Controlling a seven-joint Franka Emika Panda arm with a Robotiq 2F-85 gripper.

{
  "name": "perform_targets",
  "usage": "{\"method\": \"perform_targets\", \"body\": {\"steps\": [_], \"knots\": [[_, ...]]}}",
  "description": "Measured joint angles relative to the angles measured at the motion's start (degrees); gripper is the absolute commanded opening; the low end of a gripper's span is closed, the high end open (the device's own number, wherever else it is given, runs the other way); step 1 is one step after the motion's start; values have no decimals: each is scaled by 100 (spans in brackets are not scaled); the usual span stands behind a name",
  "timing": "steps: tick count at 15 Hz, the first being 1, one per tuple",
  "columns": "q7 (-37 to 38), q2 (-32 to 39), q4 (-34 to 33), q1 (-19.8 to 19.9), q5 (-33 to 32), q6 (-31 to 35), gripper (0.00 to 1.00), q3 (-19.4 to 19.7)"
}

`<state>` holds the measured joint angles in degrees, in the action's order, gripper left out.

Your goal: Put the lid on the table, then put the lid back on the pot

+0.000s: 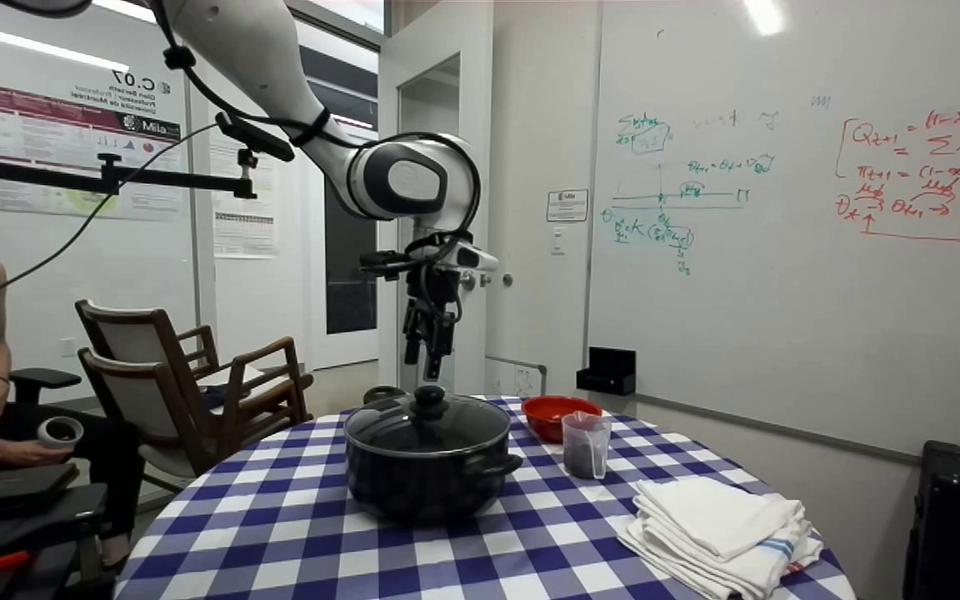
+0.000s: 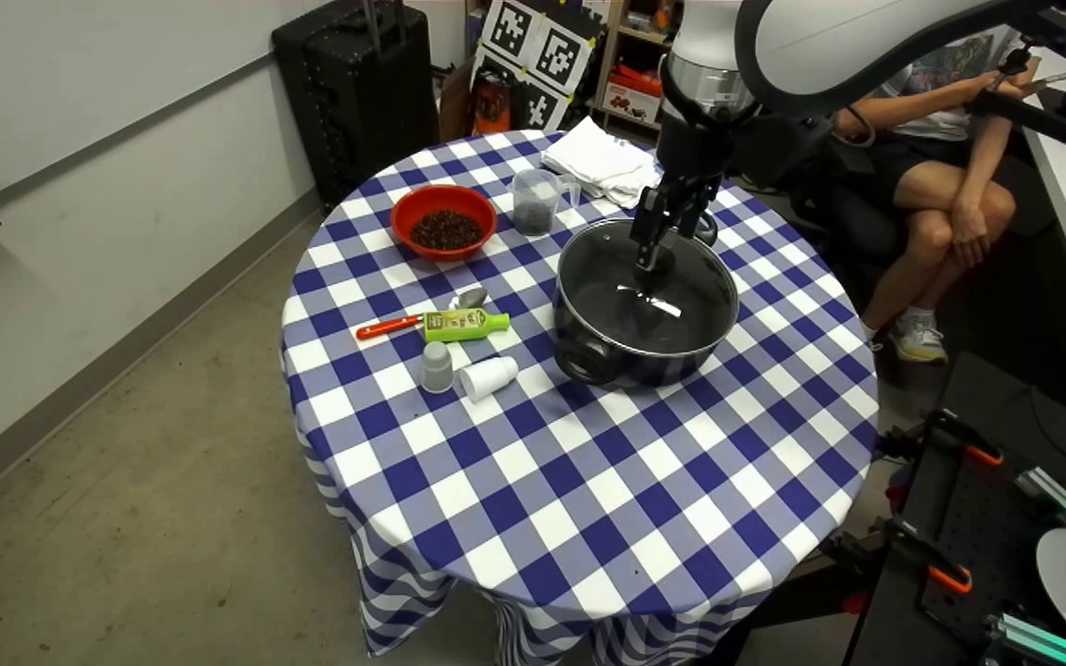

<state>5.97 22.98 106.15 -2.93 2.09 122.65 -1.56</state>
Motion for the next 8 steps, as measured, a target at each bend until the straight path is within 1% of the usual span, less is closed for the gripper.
{"method": "perform_targets", "body": {"steps": [4, 8], "knots": [[-289, 105, -63, 28, 208, -9, 100, -68], [-339, 230, -99, 30, 181, -9, 100, -57]]}}
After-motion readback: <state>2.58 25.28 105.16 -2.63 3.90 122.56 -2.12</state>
